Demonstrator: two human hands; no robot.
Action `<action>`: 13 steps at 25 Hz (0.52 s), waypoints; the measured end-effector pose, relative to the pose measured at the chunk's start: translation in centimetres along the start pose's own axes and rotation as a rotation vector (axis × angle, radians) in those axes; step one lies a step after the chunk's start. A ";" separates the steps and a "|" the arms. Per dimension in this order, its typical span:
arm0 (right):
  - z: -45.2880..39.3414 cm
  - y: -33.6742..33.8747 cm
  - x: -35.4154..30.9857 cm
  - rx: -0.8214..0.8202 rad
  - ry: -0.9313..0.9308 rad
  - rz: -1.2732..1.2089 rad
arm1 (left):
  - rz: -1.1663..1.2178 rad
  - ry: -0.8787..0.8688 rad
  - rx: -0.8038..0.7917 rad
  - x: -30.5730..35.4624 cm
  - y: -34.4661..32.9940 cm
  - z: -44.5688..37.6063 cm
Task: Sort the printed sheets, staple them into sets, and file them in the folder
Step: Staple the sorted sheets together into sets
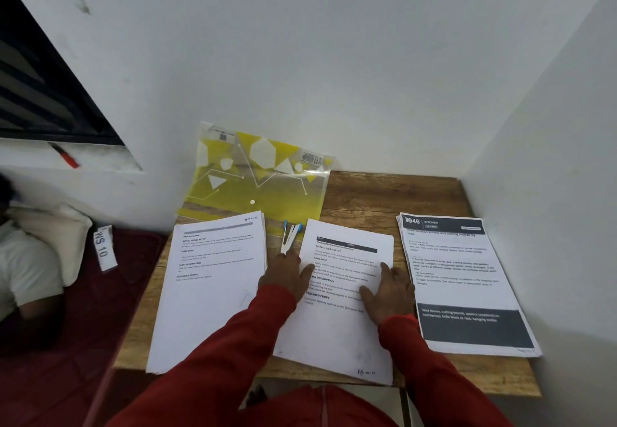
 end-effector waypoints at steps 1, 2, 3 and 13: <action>-0.2 0.0 0.0 0.001 -0.007 -0.015 | 0.031 0.037 -0.014 -0.1 -0.3 0.3; -0.3 0.2 0.0 0.012 -0.014 -0.036 | 0.065 0.063 -0.016 -0.1 -0.4 0.4; -0.4 0.2 0.1 0.024 -0.019 -0.061 | 0.090 0.086 -0.016 -0.1 -0.6 0.3; -0.2 0.6 1.1 0.102 -0.078 -0.366 | 0.488 0.042 0.013 0.4 0.2 0.7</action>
Point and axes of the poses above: each hand's wrist, its own z-axis away from the middle knuckle, its own y-axis out of the back of the hand, x = y × z, the point moved 4 cm from there along -z, towards the middle knuckle, and after that the axes turned 13 degrees about y, right-handed, at the moved point
